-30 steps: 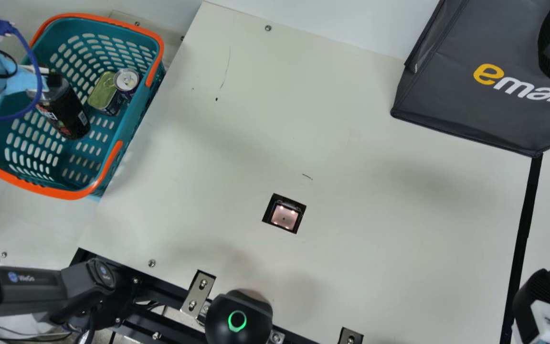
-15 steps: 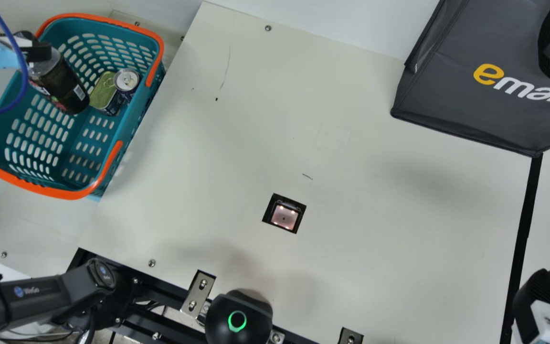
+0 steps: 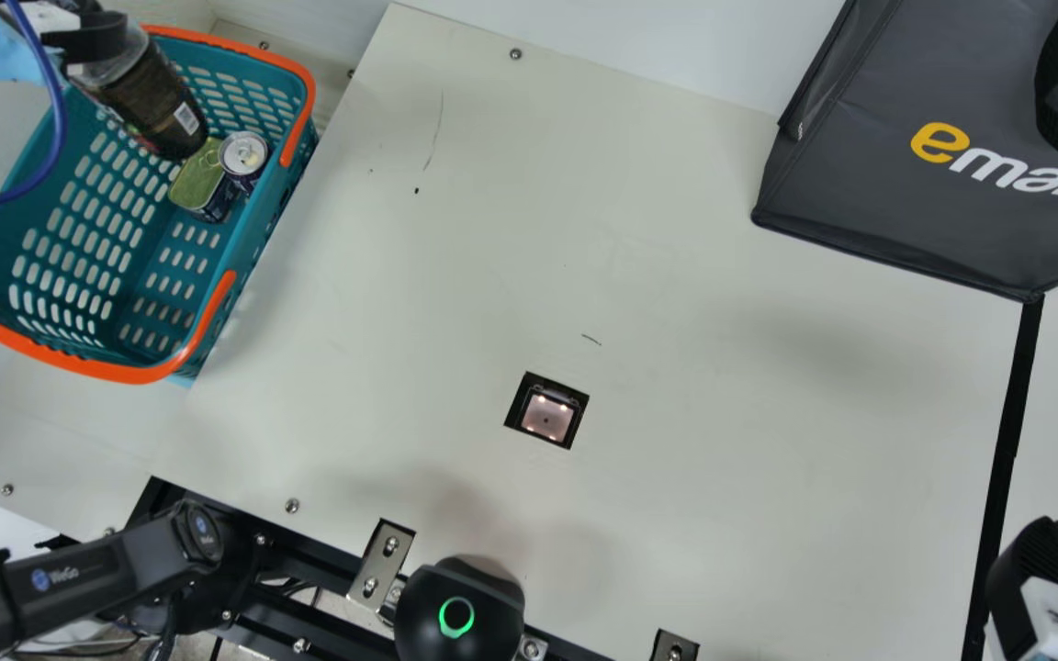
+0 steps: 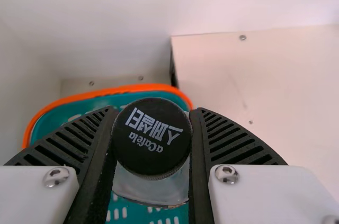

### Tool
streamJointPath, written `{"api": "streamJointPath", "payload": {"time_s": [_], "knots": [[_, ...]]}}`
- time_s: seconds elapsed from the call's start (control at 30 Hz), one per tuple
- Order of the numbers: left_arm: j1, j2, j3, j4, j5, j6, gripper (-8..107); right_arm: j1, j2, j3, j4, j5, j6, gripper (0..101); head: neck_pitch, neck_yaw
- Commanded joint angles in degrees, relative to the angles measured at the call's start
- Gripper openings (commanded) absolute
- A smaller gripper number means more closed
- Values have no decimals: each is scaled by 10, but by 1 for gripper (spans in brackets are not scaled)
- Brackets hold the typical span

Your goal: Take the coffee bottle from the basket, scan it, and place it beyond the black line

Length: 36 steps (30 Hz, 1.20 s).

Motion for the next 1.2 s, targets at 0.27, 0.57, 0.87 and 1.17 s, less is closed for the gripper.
{"api": "streamJointPath", "payload": {"time_s": [0.27,0.57,0.87,1.17], "knots": [[-55,-14,-5,-22,19,11,10,0,0,0,0,0,0,91,-15,1],[-105,-30,8,-35,32,23,10,0,0,0,0,-1,0,91,-15,1],[-171,-42,28,-33,32,31,10,0,0,0,0,-1,0,91,-15,1],[-242,-50,45,-19,32,35,10,0,0,0,0,-1,0,91,-15,1]]}}
